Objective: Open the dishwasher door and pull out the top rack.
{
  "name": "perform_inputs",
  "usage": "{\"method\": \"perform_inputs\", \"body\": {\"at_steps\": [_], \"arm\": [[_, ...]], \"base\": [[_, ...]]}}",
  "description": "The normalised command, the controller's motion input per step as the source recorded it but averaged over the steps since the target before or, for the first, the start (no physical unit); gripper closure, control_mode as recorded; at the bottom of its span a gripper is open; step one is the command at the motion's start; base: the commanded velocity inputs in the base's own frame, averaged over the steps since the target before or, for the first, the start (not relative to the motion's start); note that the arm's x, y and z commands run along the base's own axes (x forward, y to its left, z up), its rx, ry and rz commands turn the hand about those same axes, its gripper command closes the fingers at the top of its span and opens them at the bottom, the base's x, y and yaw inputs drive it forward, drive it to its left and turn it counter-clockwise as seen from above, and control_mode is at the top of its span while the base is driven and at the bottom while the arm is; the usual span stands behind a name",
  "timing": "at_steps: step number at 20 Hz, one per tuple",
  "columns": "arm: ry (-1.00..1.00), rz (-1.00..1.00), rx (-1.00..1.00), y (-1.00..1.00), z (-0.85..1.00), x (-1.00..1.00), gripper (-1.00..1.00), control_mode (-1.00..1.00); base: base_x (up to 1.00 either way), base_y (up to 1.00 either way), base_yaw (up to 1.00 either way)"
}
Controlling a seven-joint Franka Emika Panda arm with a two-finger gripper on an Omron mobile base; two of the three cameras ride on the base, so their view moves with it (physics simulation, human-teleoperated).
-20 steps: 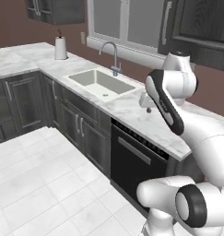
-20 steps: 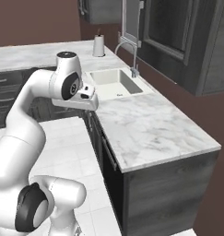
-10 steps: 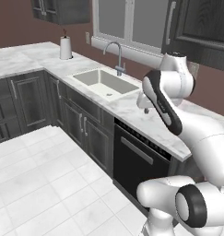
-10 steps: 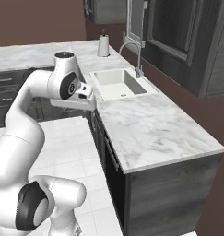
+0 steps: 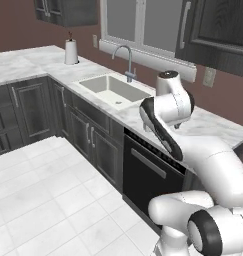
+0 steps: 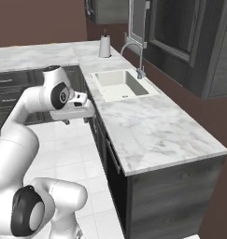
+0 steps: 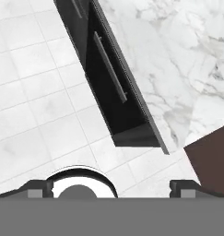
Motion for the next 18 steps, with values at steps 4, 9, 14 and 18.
{"method": "perform_inputs", "body": {"at_steps": [4, 9, 14, 18], "arm": [[0.00, 0.00, -0.25, 0.40, -0.39, 0.20, -1.00, -1.00], [0.00, 0.00, -0.17, 0.43, -0.30, 0.28, -1.00, -1.00], [0.00, 0.00, -0.08, 0.37, -0.25, 0.27, -1.00, -1.00], [0.00, 0.00, -0.07, 0.29, -0.30, 0.24, -1.00, -1.00]], "base": [[0.00, 0.00, 0.00], [0.00, 0.00, 0.00], [0.00, 0.00, 0.00], [0.00, 0.00, 0.00]]}}
